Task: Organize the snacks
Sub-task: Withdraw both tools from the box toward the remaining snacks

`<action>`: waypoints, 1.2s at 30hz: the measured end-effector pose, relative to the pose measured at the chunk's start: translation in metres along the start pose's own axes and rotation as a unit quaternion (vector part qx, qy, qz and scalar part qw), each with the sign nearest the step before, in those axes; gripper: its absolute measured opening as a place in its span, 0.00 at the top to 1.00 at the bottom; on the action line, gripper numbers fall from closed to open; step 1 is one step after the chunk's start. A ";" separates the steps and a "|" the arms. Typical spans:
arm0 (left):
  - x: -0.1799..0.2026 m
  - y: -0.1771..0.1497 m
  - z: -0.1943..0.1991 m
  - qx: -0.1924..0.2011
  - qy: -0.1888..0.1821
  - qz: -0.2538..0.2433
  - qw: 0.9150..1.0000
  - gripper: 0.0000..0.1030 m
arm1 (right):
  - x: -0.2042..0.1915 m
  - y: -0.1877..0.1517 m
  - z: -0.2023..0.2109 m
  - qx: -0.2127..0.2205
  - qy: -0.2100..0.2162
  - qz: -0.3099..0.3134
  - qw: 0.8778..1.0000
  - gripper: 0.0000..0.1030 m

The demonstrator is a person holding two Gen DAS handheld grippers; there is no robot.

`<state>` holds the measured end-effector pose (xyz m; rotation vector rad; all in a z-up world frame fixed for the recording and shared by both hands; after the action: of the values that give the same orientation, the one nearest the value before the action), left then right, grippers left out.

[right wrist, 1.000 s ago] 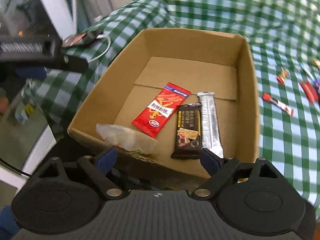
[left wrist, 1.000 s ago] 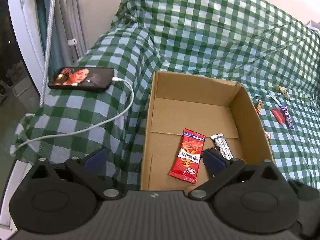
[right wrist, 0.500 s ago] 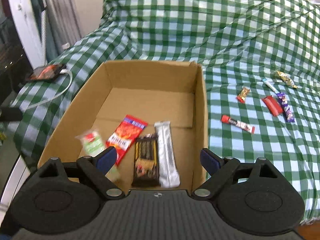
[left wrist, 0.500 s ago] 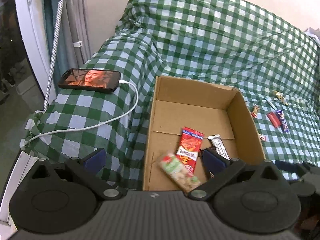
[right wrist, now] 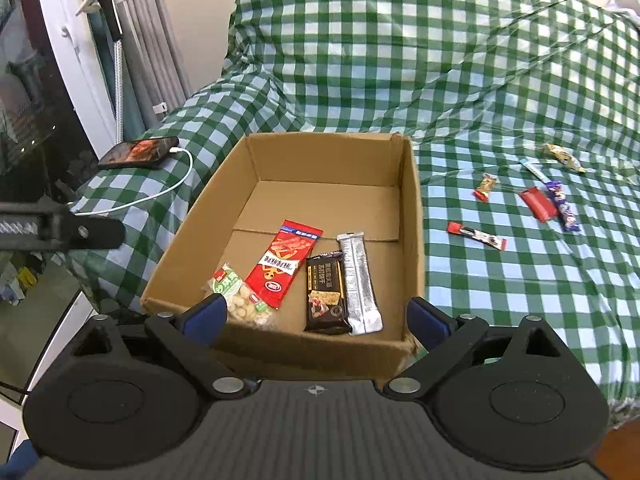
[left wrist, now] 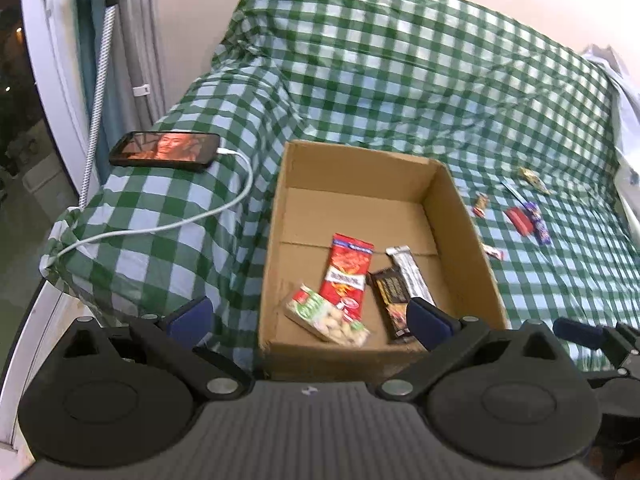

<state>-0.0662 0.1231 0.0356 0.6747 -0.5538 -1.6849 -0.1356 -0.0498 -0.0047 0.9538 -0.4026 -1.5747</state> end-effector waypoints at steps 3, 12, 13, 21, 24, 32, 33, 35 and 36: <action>0.009 -0.011 0.012 0.003 -0.007 -0.011 1.000 0.00 | -0.002 -0.008 0.016 0.010 -0.003 -0.006 1.000 0.05; 0.019 -0.032 0.037 0.013 -0.014 -0.026 0.999 0.00 | -0.010 -0.020 0.050 0.044 -0.006 -0.005 0.999 0.02; 0.018 -0.033 0.038 0.013 -0.014 -0.025 1.000 0.00 | -0.011 -0.021 0.053 0.046 -0.006 -0.004 0.999 0.02; 0.021 -0.034 0.042 0.015 -0.017 -0.028 0.999 0.00 | -0.010 -0.025 0.064 0.055 -0.007 -0.003 0.998 0.01; 0.021 -0.033 0.041 0.014 -0.017 -0.029 0.999 0.00 | -0.009 -0.026 0.064 0.054 -0.006 -0.004 0.999 0.01; 0.027 -0.033 0.033 0.003 -0.014 -0.039 0.999 0.00 | -0.005 -0.030 0.060 0.045 -0.003 -0.015 0.999 0.01; 0.029 -0.033 0.032 0.002 -0.013 -0.041 0.999 0.00 | -0.003 -0.030 0.059 0.043 -0.002 -0.018 0.999 0.01; 0.032 -0.033 0.029 -0.001 -0.012 -0.045 0.999 0.00 | 0.000 -0.030 0.056 0.040 -0.001 -0.023 0.999 0.01; 0.034 -0.033 0.028 -0.003 -0.012 -0.048 0.999 0.00 | 0.002 -0.031 0.055 0.038 0.000 -0.026 0.999 0.01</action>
<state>-0.1139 0.0967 0.0287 0.6865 -0.5409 -1.7848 -0.1975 -0.0579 0.0063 1.0295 -0.4446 -1.6163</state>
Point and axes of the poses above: each gripper's, at about its wrist camera, not at the fingertips, and z roughly against the way its jaws point, x to its right, y to its top, the point moved 5 cm from there along -z, roughly the way its jaws point, and after that the axes turned 12 degrees about y, right-handed, at the moved point
